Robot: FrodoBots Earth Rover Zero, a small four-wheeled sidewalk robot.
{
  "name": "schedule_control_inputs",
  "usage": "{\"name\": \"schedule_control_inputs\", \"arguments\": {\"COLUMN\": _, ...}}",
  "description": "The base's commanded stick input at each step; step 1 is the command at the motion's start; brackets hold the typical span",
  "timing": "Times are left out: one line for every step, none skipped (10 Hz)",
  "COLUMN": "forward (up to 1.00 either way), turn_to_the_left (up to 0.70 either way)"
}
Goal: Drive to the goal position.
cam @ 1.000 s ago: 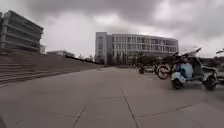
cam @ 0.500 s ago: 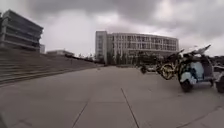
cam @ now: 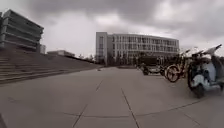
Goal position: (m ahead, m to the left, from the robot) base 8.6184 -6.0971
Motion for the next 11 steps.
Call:
{"name": "schedule_control_inputs", "arguments": {"forward": 0.7, "turn_to_the_left": 0.0}}
{"name": "schedule_control_inputs", "arguments": {"forward": 0.7, "turn_to_the_left": 0.0}}
{"name": "schedule_control_inputs", "arguments": {"forward": 0.7, "turn_to_the_left": 0.0}}
{"name": "schedule_control_inputs", "arguments": {"forward": 0.7, "turn_to_the_left": 0.0}}
{"name": "schedule_control_inputs", "arguments": {"forward": 0.7, "turn_to_the_left": 0.0}}
{"name": "schedule_control_inputs", "arguments": {"forward": 0.7, "turn_to_the_left": 0.0}}
{"name": "schedule_control_inputs", "arguments": {"forward": 0.7, "turn_to_the_left": 0.0}}
{"name": "schedule_control_inputs", "arguments": {"forward": 0.7, "turn_to_the_left": 0.0}}
{"name": "schedule_control_inputs", "arguments": {"forward": 0.7, "turn_to_the_left": 0.0}}
{"name": "schedule_control_inputs", "arguments": {"forward": 0.7, "turn_to_the_left": 0.0}}
{"name": "schedule_control_inputs", "arguments": {"forward": 0.7, "turn_to_the_left": 0.0}}
